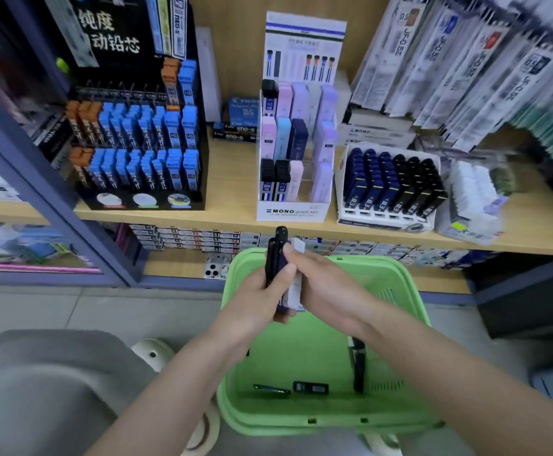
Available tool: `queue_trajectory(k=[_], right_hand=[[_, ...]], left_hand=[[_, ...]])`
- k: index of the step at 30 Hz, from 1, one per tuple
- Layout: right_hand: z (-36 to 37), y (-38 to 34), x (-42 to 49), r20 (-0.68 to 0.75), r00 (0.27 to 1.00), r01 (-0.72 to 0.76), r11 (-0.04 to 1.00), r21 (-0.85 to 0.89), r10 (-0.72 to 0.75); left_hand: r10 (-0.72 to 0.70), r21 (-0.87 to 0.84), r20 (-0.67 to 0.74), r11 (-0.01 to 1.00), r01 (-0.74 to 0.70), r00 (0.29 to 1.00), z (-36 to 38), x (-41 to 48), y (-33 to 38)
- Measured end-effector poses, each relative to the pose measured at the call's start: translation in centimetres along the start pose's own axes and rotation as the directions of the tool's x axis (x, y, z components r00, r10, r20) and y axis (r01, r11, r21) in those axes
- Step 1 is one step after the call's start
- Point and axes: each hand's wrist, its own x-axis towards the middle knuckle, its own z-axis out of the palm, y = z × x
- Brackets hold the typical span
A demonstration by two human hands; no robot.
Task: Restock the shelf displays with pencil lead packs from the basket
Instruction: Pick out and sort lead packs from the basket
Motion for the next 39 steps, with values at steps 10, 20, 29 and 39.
queue_trajectory(k=[10, 20, 29, 39], right_hand=[[-1.6, -1.5, -3.4, -0.345, 0.847, 0.143, 0.797, -0.586, -0.405], [-1.7, -2.6, -6.6, -0.143, 0.836, 0.260, 0.611, -0.748, -0.530], [-3.2, -3.6, -8.0, -0.201, 0.886, 0.280, 0.829, -0.484, -0.417], [-5.3, -9.8, -4.2, -0.384, 0.592, 0.485, 0.694, -0.531, -0.708]], left_hand=[[0.043, -0.031, -0.027, 0.999, -0.044, 0.999, 0.8, -1.6, 2.1], [0.182, -0.073, -0.064, 0.980, -0.186, 0.981, 1.1, -2.1, 4.3], [0.271, -0.022, -0.089, 0.962, -0.274, 0.959, 1.8, -0.8, 5.0], [0.297, 0.053, -0.155, 0.955, -0.292, 0.942, 0.2, 2.4, 7.8]])
